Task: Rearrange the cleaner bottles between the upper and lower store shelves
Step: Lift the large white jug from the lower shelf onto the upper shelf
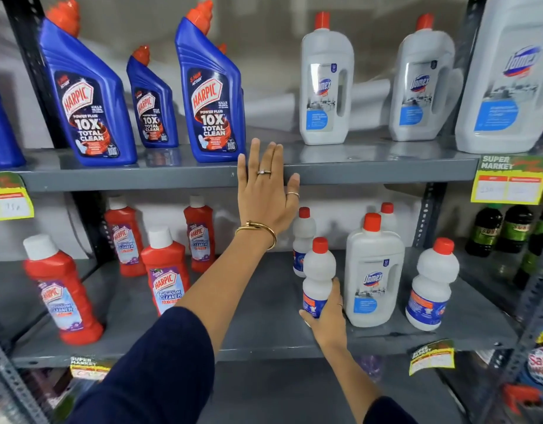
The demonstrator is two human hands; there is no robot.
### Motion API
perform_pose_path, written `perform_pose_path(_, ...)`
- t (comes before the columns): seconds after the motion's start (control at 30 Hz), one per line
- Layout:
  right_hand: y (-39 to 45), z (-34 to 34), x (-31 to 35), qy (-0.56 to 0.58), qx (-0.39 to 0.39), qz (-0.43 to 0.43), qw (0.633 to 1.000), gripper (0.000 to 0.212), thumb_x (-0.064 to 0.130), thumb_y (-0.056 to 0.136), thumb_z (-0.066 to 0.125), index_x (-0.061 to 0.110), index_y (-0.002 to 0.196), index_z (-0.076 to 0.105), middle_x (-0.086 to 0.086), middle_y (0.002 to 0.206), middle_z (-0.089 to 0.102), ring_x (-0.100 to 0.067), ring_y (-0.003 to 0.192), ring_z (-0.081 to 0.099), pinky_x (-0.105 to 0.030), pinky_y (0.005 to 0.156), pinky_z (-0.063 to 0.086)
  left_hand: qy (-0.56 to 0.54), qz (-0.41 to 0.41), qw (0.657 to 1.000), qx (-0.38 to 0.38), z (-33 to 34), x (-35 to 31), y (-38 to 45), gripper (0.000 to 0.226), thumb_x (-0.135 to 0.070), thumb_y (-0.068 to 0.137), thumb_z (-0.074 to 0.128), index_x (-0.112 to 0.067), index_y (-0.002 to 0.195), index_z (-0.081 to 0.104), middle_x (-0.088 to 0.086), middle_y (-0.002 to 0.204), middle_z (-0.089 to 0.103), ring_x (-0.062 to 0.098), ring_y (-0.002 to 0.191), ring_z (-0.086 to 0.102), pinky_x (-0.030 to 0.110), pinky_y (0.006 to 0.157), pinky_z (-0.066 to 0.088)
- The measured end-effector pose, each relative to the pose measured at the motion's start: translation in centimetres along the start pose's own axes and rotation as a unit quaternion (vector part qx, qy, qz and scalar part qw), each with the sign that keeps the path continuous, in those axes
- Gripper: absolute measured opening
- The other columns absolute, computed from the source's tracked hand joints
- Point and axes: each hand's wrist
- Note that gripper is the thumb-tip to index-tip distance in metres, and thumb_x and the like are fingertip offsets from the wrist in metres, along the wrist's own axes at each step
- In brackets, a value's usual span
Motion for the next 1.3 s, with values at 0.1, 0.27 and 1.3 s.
perform_pose_path(0.1, -0.4, -0.8, 0.5, -0.016, -0.029, -0.022, 0.999, 0.094, 0.028, 0.066, 0.081, 0.015, 0.140, 0.024, -0.004, 0.137, 0.046, -0.023, 0.124, 0.046, -0.040, 0.101, 0.044, 0.002, 0.003, 1.000, 0.009, -0.1, 0.0, -0.1, 0.054, -0.031, 0.091, 0.037, -0.005, 0.137, 0.026, 0.012, 0.148, 0.031, 0.029, 0.141, 0.005, 0.036, 0.112, -0.011)
perform_pose_path(0.27, -1.0, -3.0, 1.2, -0.062, -0.104, -0.066, 0.990, 0.042, 0.030, 0.086, 0.060, 0.011, 0.121, 0.046, -0.010, 0.117, 0.059, -0.026, 0.105, 0.058, -0.030, 0.080, 0.048, 0.028, 0.022, 0.999, 0.035, -0.5, 0.3, -0.2, 0.056, -0.032, 0.092, 0.036, -0.007, 0.139, 0.019, 0.011, 0.151, 0.023, 0.028, 0.142, 0.004, 0.039, 0.113, -0.009)
perform_pose_path(1.3, 2.6, -6.8, 0.8, -0.041, -0.219, -0.003, 0.975, 0.103, 0.014, 0.060, 0.085, 0.012, 0.140, 0.020, -0.017, 0.136, 0.046, -0.035, 0.123, 0.046, -0.049, 0.103, 0.040, 0.099, 0.063, 0.991, 0.057, 1.5, -2.0, -0.2, 0.075, -0.044, 0.087, 0.039, -0.007, 0.141, 0.002, 0.013, 0.154, 0.009, 0.030, 0.141, -0.001, 0.042, 0.109, -0.016)
Point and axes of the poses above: each hand's wrist, its own y-axis towards the middle knuckle, its own z-axis out of the palm, x = y × z
